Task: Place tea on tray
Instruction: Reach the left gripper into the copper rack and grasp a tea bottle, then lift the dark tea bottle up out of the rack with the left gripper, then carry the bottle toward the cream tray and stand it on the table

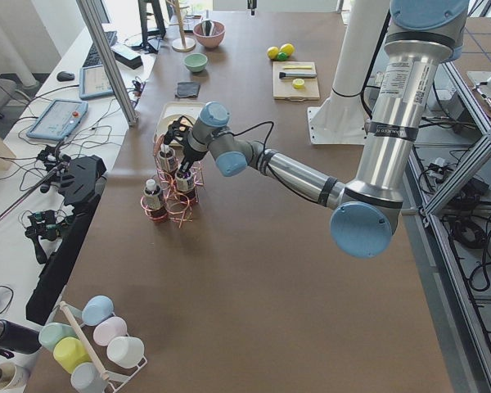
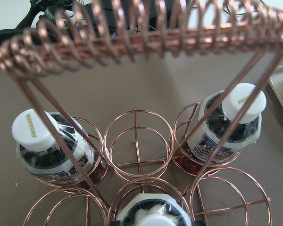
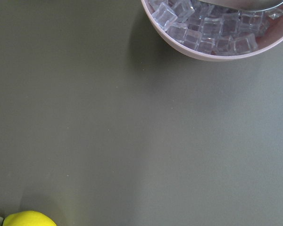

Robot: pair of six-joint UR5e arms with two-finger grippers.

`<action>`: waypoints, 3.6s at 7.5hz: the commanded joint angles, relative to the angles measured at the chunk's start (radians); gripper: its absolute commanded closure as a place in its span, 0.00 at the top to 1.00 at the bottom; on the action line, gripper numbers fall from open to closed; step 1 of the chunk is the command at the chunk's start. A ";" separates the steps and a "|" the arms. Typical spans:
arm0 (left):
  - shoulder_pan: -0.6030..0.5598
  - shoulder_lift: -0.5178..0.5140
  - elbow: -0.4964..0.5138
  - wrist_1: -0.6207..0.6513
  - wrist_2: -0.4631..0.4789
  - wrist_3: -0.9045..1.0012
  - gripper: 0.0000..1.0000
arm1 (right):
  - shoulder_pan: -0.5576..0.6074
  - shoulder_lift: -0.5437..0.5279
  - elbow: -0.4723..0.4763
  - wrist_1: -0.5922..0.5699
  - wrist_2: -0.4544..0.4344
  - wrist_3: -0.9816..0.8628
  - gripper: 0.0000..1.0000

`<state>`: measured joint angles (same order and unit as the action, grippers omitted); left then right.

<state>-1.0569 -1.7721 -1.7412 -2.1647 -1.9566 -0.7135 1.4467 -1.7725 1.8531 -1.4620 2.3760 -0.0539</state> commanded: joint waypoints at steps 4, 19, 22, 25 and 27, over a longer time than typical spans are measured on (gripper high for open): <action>-0.060 0.005 -0.050 0.009 -0.054 0.003 0.00 | -0.003 -0.002 0.001 0.000 0.005 -0.003 1.00; 0.170 -0.257 -0.472 0.453 -0.042 -0.277 0.00 | -0.025 0.010 -0.014 0.015 -0.003 0.005 1.00; 0.445 -0.483 -0.480 0.822 0.317 -0.282 0.00 | -0.034 0.010 -0.028 0.015 0.002 0.003 1.00; 0.535 -0.585 -0.401 0.916 0.396 -0.349 0.00 | -0.042 0.011 -0.063 0.071 0.003 0.006 1.00; 0.595 -0.613 -0.336 0.914 0.433 -0.354 0.00 | -0.043 0.011 -0.063 0.071 0.003 0.006 1.00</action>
<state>-0.5091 -2.3539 -2.1325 -1.2532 -1.5577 -1.0554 1.4058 -1.7611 1.7926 -1.3966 2.3795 -0.0480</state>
